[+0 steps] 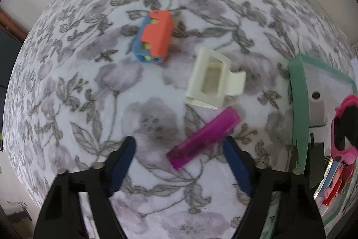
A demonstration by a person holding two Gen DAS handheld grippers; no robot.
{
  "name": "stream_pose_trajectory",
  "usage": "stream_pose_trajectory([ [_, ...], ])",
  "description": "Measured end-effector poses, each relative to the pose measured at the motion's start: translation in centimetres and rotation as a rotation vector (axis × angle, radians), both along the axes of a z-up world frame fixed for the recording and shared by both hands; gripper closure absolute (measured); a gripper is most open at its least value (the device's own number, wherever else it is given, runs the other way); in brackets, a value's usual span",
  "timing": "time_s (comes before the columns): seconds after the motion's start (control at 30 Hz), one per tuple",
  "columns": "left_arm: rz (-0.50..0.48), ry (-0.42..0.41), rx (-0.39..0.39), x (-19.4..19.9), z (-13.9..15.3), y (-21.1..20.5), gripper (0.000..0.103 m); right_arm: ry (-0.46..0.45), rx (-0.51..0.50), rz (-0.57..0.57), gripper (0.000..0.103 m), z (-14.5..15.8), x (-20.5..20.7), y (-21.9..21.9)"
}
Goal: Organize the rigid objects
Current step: 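Close the right tool on the pink band while the left tool grasps the magenta stick, then carry the pink band and magenta stick into the tray and open both tools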
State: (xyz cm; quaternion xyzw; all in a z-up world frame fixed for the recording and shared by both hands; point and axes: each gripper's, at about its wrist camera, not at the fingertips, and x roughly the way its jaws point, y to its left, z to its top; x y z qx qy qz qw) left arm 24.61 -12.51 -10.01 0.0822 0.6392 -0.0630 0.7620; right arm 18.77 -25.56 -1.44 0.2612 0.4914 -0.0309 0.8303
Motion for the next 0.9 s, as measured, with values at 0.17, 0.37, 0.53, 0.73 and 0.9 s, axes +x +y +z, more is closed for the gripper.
stream_pose_trajectory([
  [0.17, -0.022, 0.007, -0.007, -0.6, -0.7, -1.6, 0.056, -0.001, 0.015, -0.020, 0.090, 0.2, -0.2, -0.9],
  [0.37, -0.047, -0.002, -0.011, -1.3, -0.3, -2.8, 0.072, -0.007, 0.032, -0.046, 0.090, 0.6, -0.5, -1.8],
  [0.53, -0.030, 0.016, -0.062, -1.4, 0.6, -3.3, 0.081, -0.004, 0.044, -0.058, 0.090, 0.6, -0.7, -2.3],
  [0.73, -0.015, -0.004, -0.126, -1.6, 2.4, -3.7, 0.083, 0.007, 0.059, -0.066, 0.090, 0.3, -0.8, -2.7],
  [0.9, 0.020, 0.007, -0.206, -1.5, 3.4, -2.8, 0.084, 0.004, 0.069, -0.070, 0.090, 0.4, -0.9, -3.0],
])
